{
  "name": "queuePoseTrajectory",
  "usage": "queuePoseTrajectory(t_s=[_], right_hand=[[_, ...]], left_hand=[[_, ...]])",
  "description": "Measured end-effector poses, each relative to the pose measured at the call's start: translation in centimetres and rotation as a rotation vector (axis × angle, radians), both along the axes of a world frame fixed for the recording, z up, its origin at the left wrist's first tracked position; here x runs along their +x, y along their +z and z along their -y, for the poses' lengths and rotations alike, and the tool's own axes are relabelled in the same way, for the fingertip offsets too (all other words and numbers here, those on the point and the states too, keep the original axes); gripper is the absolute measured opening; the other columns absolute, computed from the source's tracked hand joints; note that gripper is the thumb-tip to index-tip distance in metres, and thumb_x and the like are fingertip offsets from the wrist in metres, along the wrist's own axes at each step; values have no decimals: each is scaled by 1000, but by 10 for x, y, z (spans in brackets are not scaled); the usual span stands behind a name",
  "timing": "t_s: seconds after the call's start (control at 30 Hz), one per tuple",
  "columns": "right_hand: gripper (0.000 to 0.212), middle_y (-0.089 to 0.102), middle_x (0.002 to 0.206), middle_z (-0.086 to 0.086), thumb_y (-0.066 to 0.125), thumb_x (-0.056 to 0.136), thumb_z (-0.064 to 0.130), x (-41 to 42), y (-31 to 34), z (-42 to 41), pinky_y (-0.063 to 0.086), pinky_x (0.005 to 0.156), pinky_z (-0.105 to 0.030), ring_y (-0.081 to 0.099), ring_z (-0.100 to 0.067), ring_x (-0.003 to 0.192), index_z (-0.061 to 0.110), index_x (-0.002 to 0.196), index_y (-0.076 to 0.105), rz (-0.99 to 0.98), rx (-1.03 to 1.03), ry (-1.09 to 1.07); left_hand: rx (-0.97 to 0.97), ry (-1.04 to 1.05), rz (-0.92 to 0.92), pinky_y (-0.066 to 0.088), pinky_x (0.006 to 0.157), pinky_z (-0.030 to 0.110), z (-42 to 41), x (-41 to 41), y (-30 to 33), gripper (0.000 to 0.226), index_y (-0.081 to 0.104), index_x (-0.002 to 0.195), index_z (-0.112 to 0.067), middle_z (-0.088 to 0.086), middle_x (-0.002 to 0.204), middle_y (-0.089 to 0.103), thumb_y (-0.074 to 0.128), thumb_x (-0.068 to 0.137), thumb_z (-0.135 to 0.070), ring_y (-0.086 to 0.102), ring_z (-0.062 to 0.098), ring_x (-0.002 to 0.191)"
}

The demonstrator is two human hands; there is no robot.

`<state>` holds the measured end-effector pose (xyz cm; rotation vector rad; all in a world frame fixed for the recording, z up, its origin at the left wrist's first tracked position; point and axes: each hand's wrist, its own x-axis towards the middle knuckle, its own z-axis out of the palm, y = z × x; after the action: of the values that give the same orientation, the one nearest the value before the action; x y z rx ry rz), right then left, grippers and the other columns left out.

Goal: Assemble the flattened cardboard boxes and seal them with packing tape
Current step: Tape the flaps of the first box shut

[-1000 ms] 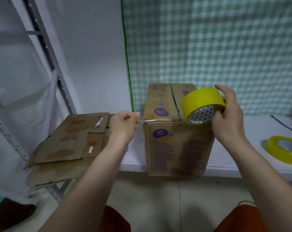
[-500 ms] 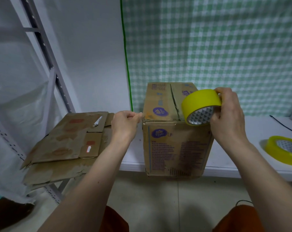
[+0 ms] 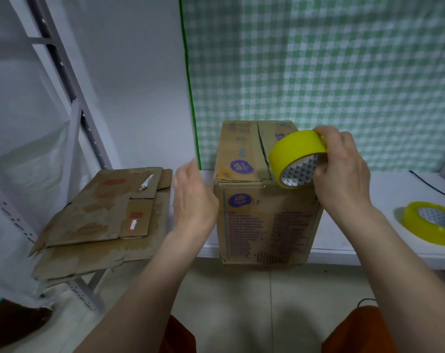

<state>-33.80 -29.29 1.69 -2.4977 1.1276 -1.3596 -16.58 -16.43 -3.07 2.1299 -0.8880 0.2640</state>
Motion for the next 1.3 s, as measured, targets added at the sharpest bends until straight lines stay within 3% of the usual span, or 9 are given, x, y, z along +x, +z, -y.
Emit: queuePoseTrajectory(t_s=[0.1, 0.33, 0.43, 0.53, 0.67, 0.8, 0.93, 1.13, 1.3], right_hand=[[53, 51, 114, -14, 44, 87, -3, 2, -1, 3, 30, 68, -33, 51, -34, 93, 23, 134, 49, 27, 22, -7], [54, 51, 115, 6, 37, 89, -12, 8, -17, 10, 33, 76, 4, 43, 7, 95, 15, 133, 49, 391, 320, 265], [64, 53, 124, -6, 37, 80, -16, -11, -11, 18, 36, 89, -10, 49, -14, 110, 15, 134, 51, 311, 194, 198], [68, 50, 120, -19, 40, 77, -16, -40, -4, 33, 40, 79, -37, 50, -37, 107, 15, 137, 48, 121, 5, -3], [63, 50, 124, -13, 36, 79, -17, -45, -6, 34, 32, 73, -25, 48, -25, 99, 11, 135, 39, 230, 137, 81], [54, 56, 112, 0, 36, 81, -15, -39, -15, 39, 41, 69, -14, 52, -10, 99, 13, 124, 54, 485, 265, 153], [59, 50, 128, 6, 36, 88, -15, -32, -25, 35, 41, 91, -7, 46, -1, 115, 18, 134, 52, 671, 389, 204], [74, 52, 125, -11, 36, 71, -19, -50, -24, 44, 31, 87, 0, 43, -2, 105, 16, 134, 52, 408, 130, 143], [63, 49, 116, -20, 42, 80, -14, -78, -27, 66, 40, 79, -39, 51, -37, 99, 16, 135, 51, 153, 75, -98]], left_hand=[[34, -296, 351, 8, 120, 30, 0, -17, -4, 71, 29, 148, -3, 12, 156, 29, 42, 81, 16, 21, 23, 146], [267, -346, 468, -6, 120, 28, 3, -21, -12, 78, 12, 152, -2, 12, 160, 12, 49, 83, -6, 8, 20, 149], [328, -294, 497, -7, 120, 30, 1, -22, -13, 81, 8, 152, -1, 13, 161, 8, 49, 82, -5, 5, 22, 149], [351, -269, 487, -9, 120, 31, 1, -26, -10, 82, 3, 152, -2, 13, 162, 3, 48, 84, -8, 0, 22, 150], [434, -207, 441, -11, 120, 35, 5, -37, -1, 82, -5, 152, -1, 14, 161, -8, 43, 91, -26, -10, 23, 149], [424, -240, 456, -14, 119, 36, 18, -56, 7, 82, -5, 152, -1, 14, 161, -9, 40, 94, -37, -12, 24, 148], [437, -411, 481, -13, 119, 33, 37, -75, 6, 85, -7, 153, -6, 9, 162, -10, 43, 95, -44, -13, 19, 148], [401, -410, 511, -16, 117, 31, 38, -69, -5, 93, -11, 153, -8, 7, 161, -15, 48, 91, -45, -16, 18, 148], [386, -360, 541, -16, 117, 33, 39, -66, -9, 102, -9, 153, -6, 10, 161, -12, 55, 86, -47, -14, 21, 148]])
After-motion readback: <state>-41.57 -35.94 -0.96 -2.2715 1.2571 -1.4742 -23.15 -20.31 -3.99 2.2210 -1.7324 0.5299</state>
